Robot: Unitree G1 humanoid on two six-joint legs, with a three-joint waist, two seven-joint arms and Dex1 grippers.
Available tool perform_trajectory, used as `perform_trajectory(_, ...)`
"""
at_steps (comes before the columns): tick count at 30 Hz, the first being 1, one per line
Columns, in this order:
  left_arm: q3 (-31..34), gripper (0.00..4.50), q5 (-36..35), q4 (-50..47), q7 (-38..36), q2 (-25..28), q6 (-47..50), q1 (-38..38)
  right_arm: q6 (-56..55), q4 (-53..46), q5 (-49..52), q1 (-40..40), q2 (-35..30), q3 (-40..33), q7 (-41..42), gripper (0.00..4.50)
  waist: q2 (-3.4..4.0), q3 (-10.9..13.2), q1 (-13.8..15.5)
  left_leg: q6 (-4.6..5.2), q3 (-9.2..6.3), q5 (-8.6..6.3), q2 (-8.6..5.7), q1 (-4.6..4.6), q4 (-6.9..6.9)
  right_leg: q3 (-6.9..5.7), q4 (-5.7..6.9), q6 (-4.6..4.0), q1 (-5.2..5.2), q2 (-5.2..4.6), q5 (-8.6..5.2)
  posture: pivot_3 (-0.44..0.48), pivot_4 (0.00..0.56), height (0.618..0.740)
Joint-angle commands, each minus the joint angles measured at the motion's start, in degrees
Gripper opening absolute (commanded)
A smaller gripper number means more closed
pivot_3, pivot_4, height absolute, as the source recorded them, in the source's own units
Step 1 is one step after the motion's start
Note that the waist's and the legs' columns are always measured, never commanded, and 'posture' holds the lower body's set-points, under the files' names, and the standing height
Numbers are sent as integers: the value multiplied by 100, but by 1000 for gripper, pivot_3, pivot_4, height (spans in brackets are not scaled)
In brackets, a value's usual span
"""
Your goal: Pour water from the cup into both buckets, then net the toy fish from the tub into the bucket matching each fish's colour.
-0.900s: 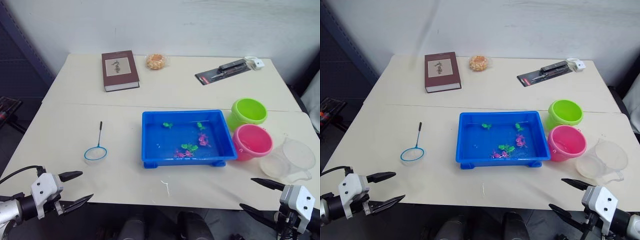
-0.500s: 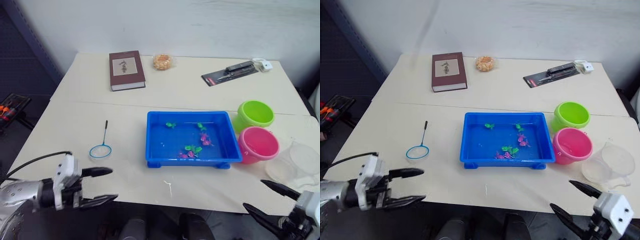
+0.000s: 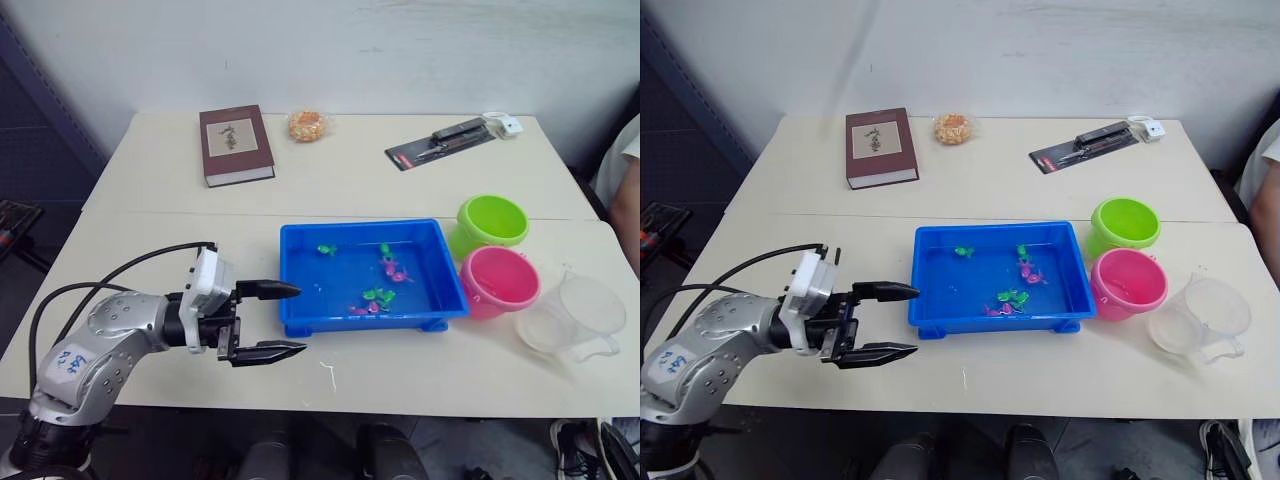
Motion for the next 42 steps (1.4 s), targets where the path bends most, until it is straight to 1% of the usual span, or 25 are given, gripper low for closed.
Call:
perform_trajectory(1,-103,4462,66,-167,9,-81,-56,-119,194,375,148,-592,-234,-94,-486,4500,-1,0,6,0,0,0,1,0,2,3,1,0,1,2,0,0,150,738)
perform_trajectory(6,-18,4462,127,-294,115,-102,-93,-18,594,992,247,-1461,-666,57,-594,4500,10,-5,28,0,1,5,3,0,8,14,5,0,1,16,0,0,150,738)
perform_trajectory(9,-1,4462,136,-397,127,-54,-79,146,542,1253,184,-1704,-798,146,-468,4500,14,-7,43,0,0,9,5,-1,8,16,7,0,1,22,0,0,150,738)
perform_trajectory(13,-19,4462,184,-470,343,-178,-78,170,466,1819,106,-2166,-1019,200,-452,4500,17,-10,40,7,1,14,1,-2,12,19,8,2,3,25,1,0,150,738)
perform_trajectory(19,80,4462,25,-499,524,-306,11,131,280,2366,-46,-2509,-1204,152,-510,4500,19,-11,36,9,5,16,1,-1,13,22,12,5,3,30,3,0,150,738)
perform_trajectory(27,128,4462,61,-386,660,-441,-17,33,54,2804,-25,-2764,-1217,131,-612,4500,20,-11,34,9,6,17,0,-1,14,22,12,5,3,35,3,0,150,738)
perform_trajectory(32,140,4462,30,-282,559,-384,25,-30,-151,3063,-100,-3031,-1225,117,-836,4500,21,-12,23,6,10,18,1,1,14,25,16,5,3,38,3,0,150,738)
perform_trajectory(38,165,4462,-53,-245,480,-335,130,-100,-196,3224,-103,-3140,-1251,61,-1033,4500,20,-12,38,8,10,20,-1,0,15,24,16,5,3,37,3,0,150,738)
perform_trajectory(42,155,4462,45,-237,558,-361,116,-119,-149,3216,-84,-3327,-1222,-40,-1493,4500,21,-12,29,9,10,20,-2,0,15,25,15,5,3,36,3,0,150,738)
